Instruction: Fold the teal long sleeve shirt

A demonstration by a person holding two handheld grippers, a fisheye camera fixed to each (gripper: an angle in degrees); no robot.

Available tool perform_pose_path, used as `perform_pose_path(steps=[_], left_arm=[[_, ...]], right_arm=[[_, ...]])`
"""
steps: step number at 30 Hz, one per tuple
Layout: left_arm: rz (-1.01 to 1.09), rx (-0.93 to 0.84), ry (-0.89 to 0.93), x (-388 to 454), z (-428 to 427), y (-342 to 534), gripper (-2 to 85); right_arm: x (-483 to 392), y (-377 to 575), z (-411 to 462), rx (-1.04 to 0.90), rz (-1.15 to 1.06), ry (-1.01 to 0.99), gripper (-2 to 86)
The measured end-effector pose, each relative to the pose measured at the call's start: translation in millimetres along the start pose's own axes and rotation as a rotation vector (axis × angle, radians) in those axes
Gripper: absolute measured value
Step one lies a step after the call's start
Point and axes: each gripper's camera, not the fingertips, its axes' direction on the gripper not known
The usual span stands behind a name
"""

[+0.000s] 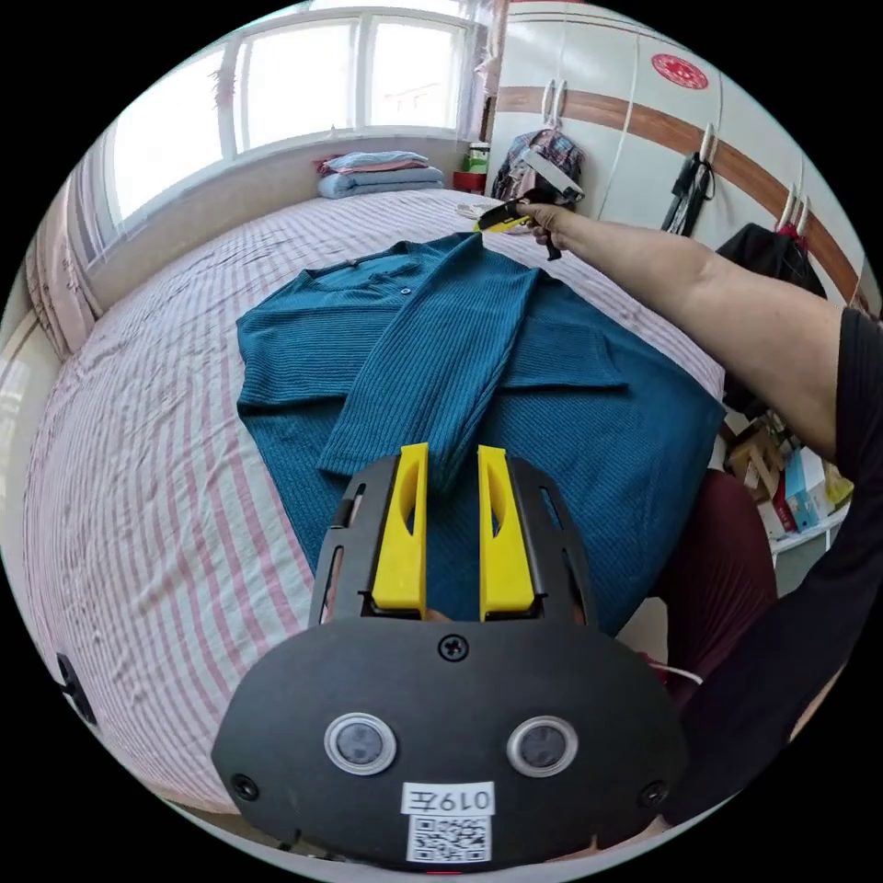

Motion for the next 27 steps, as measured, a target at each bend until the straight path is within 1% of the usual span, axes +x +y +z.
perform_pose_path(steps=[4,8,13,15,17,19,21,23,25,27], left_arm=[[0.064,-0.058,-0.055,9,3,4,7.0],[0.083,-0.081,-0.047,11,-1,7,6.3],[0.074,-0.082,-0.02,13,-10,9,5.7],[0.074,-0.08,-0.024,15,-15,11,5.7],[0.079,-0.029,-0.027,17,-29,14,5.6],[0.066,0.039,-0.009,16,-42,17,5.5],[0.021,0.118,0.018,11,-54,21,5.3],[-0.049,0.21,0.078,3,-64,28,5.0],[-0.055,0.216,0.127,1,-67,32,4.7],[-0.053,0.208,0.121,2,-72,35,4.3]], right_arm=[[-4,38,-71,0.033,-0.05,0.009,10.0],[-4,79,-126,0.081,-0.035,0.051,9.3],[-22,145,-195,0.085,-0.069,-0.129,7.7],[-40,172,-219,0.087,-0.105,-0.132,6.7],[-56,200,-247,0.1,-0.122,-0.12,5.6],[-70,236,-286,0.148,-0.123,-0.157,3.1],[-77,259,-314,0.2,-0.101,-0.198,2.1],[-86,275,-335,0.232,-0.09,-0.192,2.0],[-102,278,-350,0.258,-0.099,-0.088,4.3],[-119,267,-350,0.223,-0.166,0.014,6.2]])
